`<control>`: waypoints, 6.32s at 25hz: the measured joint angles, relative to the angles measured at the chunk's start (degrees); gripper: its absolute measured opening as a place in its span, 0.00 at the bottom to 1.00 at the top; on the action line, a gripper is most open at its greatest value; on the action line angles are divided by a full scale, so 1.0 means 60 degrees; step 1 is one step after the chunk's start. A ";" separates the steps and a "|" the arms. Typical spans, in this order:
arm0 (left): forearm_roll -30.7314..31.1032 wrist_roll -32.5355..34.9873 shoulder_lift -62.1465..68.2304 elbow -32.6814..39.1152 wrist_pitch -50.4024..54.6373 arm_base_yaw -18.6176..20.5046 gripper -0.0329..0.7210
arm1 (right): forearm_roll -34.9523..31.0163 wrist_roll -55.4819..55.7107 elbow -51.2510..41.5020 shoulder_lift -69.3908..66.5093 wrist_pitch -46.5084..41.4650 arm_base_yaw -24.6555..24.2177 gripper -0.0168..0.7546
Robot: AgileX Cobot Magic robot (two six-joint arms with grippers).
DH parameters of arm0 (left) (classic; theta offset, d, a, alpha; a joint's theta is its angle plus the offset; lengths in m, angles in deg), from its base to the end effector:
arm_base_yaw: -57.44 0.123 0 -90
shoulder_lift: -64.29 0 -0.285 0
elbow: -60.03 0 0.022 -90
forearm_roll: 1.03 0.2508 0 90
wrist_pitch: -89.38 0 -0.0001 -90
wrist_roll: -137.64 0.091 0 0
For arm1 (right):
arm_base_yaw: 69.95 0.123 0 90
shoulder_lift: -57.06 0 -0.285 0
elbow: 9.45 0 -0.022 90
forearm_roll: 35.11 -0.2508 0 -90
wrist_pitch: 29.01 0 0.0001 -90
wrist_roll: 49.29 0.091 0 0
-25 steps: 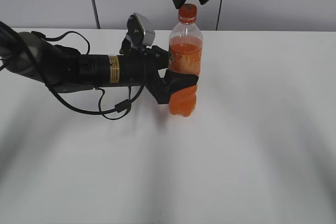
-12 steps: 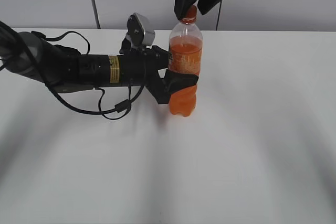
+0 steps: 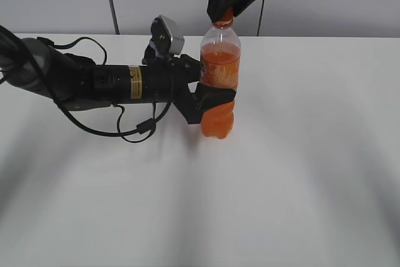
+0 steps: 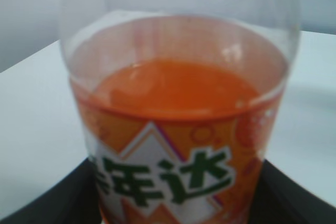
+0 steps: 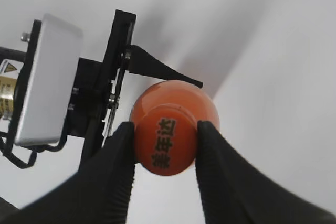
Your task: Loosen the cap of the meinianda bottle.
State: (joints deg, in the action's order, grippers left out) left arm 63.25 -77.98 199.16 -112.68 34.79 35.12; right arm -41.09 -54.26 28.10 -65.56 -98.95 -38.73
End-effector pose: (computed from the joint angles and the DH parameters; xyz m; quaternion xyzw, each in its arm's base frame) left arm 0.3725 -0.2251 0.1184 0.4549 0.6429 -0.3639 0.4973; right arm 0.3716 0.2356 0.3245 -0.2963 0.9289 0.0994 0.1987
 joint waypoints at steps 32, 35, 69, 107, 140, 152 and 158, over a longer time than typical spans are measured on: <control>-0.0026 -0.0033 0.0000 0.0000 0.0017 0.0000 0.63 | 0.0997 -0.2981 0.0937 0.0890 0.0008 -0.0010 0.37; -0.0026 -0.0033 0.0000 0.0000 0.0017 0.0000 0.63 | 0.2152 -0.0699 0.0944 0.0980 0.0008 -0.0100 0.37; -0.0026 -0.0033 0.0000 0.0000 0.0029 0.0000 0.63 | 0.0214 -0.0753 -0.5312 0.1222 0.2898 -0.5132 0.37; -0.0026 -0.0033 0.0000 0.0000 0.0012 0.0000 0.63 | -0.0721 -0.1466 -0.8817 -0.0294 0.9325 -0.5133 0.42; 0.1956 -0.0326 0.0000 0.0000 -0.0723 0.1017 0.83 | -0.1127 -0.1487 -0.8817 0.2048 0.7500 -0.5106 0.79; 0.5093 -0.1797 -0.0705 0.0000 -0.0797 0.2673 0.82 | -0.1081 -0.1487 -0.8817 0.2864 0.7352 -0.5106 0.79; 0.5149 -0.1856 -0.1670 0.0000 -0.0034 0.3283 0.75 | -0.0390 -0.1489 -0.8808 0.3231 0.7383 -0.5106 0.79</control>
State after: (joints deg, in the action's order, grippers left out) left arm 94.15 -89.12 189.14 -112.68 34.59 54.82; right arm -43.43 -63.19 -24.75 -46.17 -54.66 -69.36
